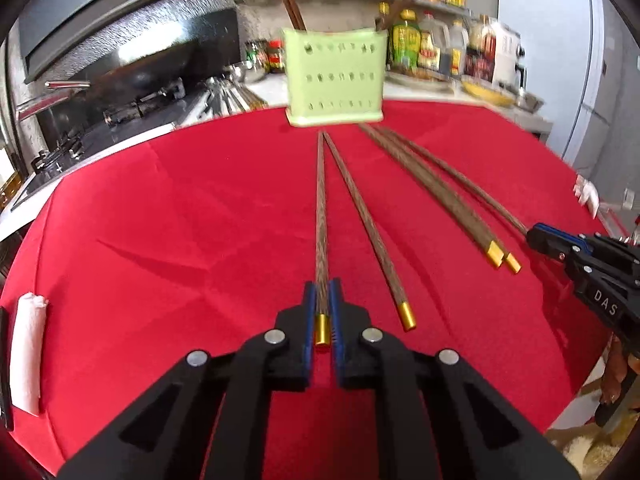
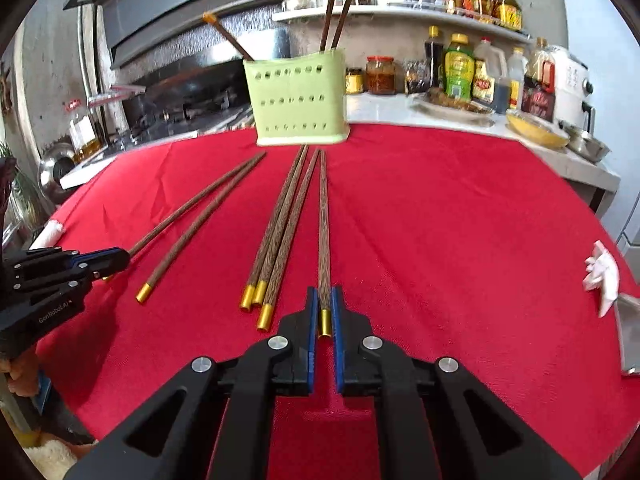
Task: Organize utensils
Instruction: 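Close the left tool on a chopstick while the right tool grasps another chopstick, then lift the left tool's chopstick upright while the right tool raises its chopstick toward the holder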
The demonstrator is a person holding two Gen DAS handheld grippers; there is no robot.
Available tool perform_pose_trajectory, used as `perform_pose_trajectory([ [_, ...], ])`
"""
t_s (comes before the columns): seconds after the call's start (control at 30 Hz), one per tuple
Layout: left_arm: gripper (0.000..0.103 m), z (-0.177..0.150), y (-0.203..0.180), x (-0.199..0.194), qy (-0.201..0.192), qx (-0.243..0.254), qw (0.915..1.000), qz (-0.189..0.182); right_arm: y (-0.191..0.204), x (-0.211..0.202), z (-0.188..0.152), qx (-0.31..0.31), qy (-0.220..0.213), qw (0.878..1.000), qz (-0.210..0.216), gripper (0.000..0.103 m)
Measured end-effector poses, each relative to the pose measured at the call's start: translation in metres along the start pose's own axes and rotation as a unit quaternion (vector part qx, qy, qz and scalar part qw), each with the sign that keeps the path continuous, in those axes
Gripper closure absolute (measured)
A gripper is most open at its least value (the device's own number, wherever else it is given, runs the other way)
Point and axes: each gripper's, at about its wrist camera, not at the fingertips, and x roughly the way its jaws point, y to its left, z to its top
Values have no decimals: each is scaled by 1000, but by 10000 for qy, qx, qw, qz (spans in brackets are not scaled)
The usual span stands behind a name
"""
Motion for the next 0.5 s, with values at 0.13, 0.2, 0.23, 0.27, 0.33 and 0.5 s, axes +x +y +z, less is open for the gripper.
perform_pose_trajectory([
  [0.13, 96, 6, 6, -19, -318, -132, 9994, -57, -1, -17, 8, 31, -236, 9997, -31, 96],
  [0.2, 96, 8, 10, -32, -508, -185, 9985, -91, -1, -29, 13, 41, -391, 9992, -40, 96],
  [0.23, 96, 10, 11, -37, -584, -191, 9981, -99, -1, -33, 15, 43, -439, 9990, -37, 96],
  [0.27, 96, 12, 12, -45, -714, -195, 9972, -118, -1, -38, 17, 46, -511, 9987, -44, 96],
  [0.33, 96, 17, 14, -56, -896, -231, 9956, -115, -1, -50, 24, 40, -700, 9975, -62, 96],
  [0.5, 96, 36, 19, -88, -1409, -218, 9896, -169, -1, -76, 44, 8, -1103, 9939, -63, 96],
])
